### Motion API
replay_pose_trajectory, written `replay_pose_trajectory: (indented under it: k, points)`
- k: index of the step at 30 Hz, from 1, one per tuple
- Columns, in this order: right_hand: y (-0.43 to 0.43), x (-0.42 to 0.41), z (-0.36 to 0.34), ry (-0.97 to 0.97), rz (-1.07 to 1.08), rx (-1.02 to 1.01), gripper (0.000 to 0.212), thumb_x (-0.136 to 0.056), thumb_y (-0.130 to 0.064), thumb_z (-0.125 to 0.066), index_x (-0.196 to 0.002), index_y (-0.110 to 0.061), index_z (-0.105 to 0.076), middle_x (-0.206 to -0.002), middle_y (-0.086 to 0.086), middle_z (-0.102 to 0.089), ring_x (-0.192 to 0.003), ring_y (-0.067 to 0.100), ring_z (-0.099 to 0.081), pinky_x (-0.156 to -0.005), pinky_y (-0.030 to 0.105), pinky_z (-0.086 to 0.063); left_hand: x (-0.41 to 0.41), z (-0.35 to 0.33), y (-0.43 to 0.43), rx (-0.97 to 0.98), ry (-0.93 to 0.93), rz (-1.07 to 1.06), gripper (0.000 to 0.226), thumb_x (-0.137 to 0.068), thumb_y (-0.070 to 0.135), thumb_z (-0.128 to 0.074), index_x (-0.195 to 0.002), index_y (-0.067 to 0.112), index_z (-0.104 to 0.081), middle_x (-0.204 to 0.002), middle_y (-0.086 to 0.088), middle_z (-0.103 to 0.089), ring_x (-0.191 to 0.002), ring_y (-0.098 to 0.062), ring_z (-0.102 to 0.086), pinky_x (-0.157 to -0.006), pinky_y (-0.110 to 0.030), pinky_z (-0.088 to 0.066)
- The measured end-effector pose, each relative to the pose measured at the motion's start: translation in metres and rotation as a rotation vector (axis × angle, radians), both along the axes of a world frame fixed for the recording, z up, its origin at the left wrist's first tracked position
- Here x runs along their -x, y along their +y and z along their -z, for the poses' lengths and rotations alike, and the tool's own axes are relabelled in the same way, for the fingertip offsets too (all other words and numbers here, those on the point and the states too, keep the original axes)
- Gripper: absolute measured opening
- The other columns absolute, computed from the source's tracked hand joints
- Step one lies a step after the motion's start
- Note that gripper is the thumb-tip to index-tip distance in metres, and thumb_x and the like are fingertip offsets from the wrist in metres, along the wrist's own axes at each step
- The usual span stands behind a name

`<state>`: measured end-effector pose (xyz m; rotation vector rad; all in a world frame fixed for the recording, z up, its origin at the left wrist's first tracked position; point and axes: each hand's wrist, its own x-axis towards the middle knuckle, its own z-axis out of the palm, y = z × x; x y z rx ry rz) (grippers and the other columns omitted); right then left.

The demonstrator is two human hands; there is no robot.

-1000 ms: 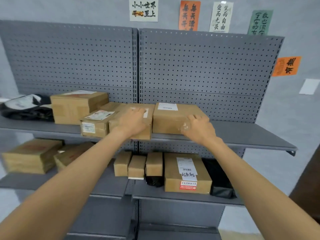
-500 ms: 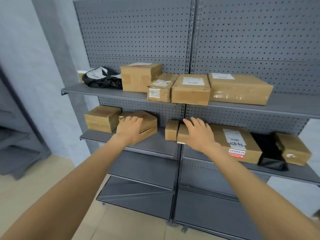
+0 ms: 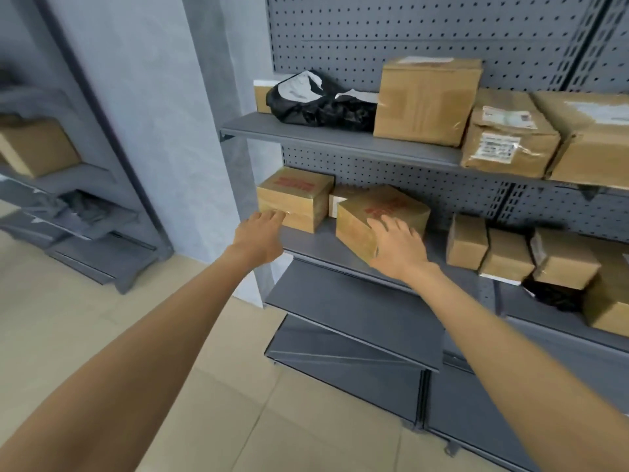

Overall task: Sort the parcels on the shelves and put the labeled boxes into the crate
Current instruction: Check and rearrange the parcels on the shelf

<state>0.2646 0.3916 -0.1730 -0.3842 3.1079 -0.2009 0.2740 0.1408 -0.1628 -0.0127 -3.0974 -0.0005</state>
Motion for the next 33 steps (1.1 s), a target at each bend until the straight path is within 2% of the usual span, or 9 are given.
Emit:
replay_pose_trajectory:
  k: [9, 19, 24, 27, 30, 33]
  points:
    - [-0.074, 0.11, 0.036, -0.067, -0.013, 0.03, 0.08, -0.084, -0.026, -0.063, -0.151, -0.021, -0.019, -0.155, 0.007, -0.023, -0.139, 0.032, -0.023, -0.109, 0.046, -0.026, 0.106, 0.037, -0.066, -0.042, -0.07, -0.044, 0.065, -0.084, 0.016, -0.061, -0.143, 0.015, -0.034, -0.143, -0.008, -0.042, -0.131, -0.032, -0.038, -0.098, -0.045, -0.041]
    - [-0.127, 0.248, 0.082, -0.133, 0.003, 0.089, 0.088, -0.081, -0.035, -0.069, -0.152, -0.021, -0.019, -0.159, 0.008, -0.017, -0.143, 0.032, -0.02, -0.111, 0.045, -0.027, 0.24, 0.081, -0.112, -0.082, -0.131, -0.075, 0.073, -0.083, 0.016, -0.064, -0.147, 0.016, -0.028, -0.146, -0.008, -0.039, -0.131, -0.033, -0.035, -0.096, -0.047, -0.043]
    - [-0.153, 0.287, 0.099, -0.138, 0.065, 0.074, 0.092, -0.081, -0.048, -0.066, -0.153, -0.023, -0.015, -0.158, 0.012, -0.019, -0.143, 0.032, -0.021, -0.116, 0.045, -0.021, 0.293, 0.099, -0.13, -0.156, -0.163, -0.085, 0.085, -0.079, 0.01, -0.065, -0.15, 0.021, -0.02, -0.153, -0.009, -0.024, -0.135, -0.034, -0.03, -0.095, -0.048, -0.044]
    - [-0.167, 0.3, 0.105, -0.119, 0.114, 0.082, 0.089, -0.083, -0.05, -0.063, -0.153, -0.024, -0.014, -0.155, 0.015, -0.027, -0.141, 0.033, -0.025, -0.116, 0.044, -0.023, 0.323, 0.106, -0.144, -0.186, -0.185, -0.094, 0.091, -0.077, 0.01, -0.069, -0.15, 0.022, -0.016, -0.153, -0.011, -0.02, -0.134, -0.037, -0.031, -0.096, -0.049, -0.042]
    - [-0.179, 0.298, 0.111, -0.114, 0.182, 0.123, 0.079, -0.088, -0.043, -0.06, -0.152, -0.023, -0.019, -0.152, 0.014, -0.033, -0.139, 0.033, -0.03, -0.114, 0.042, -0.027, 0.345, 0.114, -0.154, -0.255, -0.211, -0.043, 0.076, -0.077, 0.009, -0.067, -0.142, 0.017, -0.028, -0.144, -0.015, -0.03, -0.123, -0.043, -0.044, -0.093, -0.049, -0.046]
    - [-0.189, 0.292, 0.114, -0.114, 0.288, 0.271, 0.068, -0.092, -0.032, -0.058, -0.151, -0.023, -0.025, -0.15, 0.011, -0.037, -0.135, 0.031, -0.038, -0.106, 0.041, -0.039, 0.351, 0.119, -0.159, -0.304, -0.21, 0.052, 0.062, -0.077, 0.009, -0.066, -0.132, 0.013, -0.035, -0.133, -0.017, -0.033, -0.105, -0.044, -0.054, -0.087, -0.047, -0.05]
